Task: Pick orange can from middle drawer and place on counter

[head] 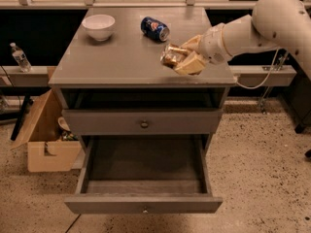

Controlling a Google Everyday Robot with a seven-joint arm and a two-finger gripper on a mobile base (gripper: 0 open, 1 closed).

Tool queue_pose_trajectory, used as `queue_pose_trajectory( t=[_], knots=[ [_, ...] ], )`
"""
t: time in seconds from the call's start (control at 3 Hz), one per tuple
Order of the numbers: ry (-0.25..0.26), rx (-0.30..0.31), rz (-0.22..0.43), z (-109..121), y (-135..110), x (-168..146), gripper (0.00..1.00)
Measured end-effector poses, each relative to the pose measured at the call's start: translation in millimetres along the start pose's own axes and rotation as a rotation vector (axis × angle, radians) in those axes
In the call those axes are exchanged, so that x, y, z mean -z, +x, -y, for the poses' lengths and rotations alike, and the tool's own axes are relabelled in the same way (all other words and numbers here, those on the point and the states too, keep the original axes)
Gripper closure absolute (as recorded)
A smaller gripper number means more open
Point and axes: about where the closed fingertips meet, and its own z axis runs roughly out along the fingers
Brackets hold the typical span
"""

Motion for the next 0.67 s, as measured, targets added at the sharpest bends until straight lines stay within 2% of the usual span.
queue_pose_trajectory(
  t=[0.33, 0.67],
  knots=[
    [0.016, -0.08, -0.012, 39, 3, -26, 1.0],
    [0.022, -0.138, -0.052, 66, 11, -45, 0.82]
  ],
)
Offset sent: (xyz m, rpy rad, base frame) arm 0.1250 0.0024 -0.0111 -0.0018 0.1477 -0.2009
